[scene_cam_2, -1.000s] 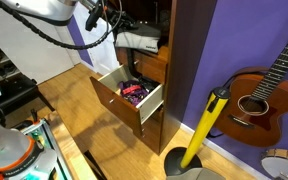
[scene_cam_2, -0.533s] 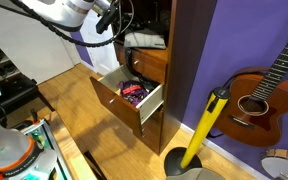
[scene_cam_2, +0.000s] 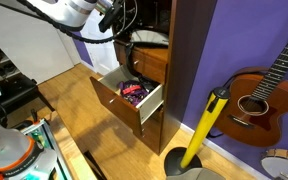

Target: Open the second the drawer from the top on the cabinet

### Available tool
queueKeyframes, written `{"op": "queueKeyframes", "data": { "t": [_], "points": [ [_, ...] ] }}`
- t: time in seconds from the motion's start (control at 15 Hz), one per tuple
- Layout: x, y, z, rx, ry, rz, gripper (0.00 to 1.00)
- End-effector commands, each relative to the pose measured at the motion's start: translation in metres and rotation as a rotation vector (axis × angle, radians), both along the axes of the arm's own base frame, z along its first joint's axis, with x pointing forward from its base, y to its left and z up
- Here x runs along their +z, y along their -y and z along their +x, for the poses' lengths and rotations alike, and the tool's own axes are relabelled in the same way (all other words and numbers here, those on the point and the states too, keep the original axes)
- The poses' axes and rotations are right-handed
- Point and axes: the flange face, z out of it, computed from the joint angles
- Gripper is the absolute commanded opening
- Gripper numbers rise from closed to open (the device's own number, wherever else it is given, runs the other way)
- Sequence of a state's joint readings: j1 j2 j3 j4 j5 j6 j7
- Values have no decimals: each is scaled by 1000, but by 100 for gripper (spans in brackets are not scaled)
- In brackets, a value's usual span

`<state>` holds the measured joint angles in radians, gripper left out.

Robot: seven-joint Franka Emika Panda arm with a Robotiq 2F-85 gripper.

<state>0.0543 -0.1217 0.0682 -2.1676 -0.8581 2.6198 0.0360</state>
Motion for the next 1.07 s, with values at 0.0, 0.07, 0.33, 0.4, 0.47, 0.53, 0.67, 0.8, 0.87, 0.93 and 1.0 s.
{"op": "queueKeyframes", "data": {
  "t": [0.0, 0.07, 0.33, 0.4, 0.47, 0.53, 0.67, 0.8, 0.87, 0.93, 1.0],
  "points": [
    [7, -11, -10, 21, -16, 26, 79],
    [10, -15, -13, 23, -20, 35, 88],
    [19, -27, -26, 26, -11, 74, 100],
    [23, -29, -30, 6, -5, 87, 100],
    [25, -30, -35, -2, -6, 103, 100],
    [28, -31, -40, -25, -10, 116, 100],
    [33, -30, -51, -66, -12, 154, 100],
    [34, -28, -65, -128, -28, 213, 100],
    [37, -26, -70, -146, -18, 234, 100],
    [38, -25, -77, -166, -18, 261, 100],
    [40, -22, -85, -197, -7, 282, 100]
  ]
}}
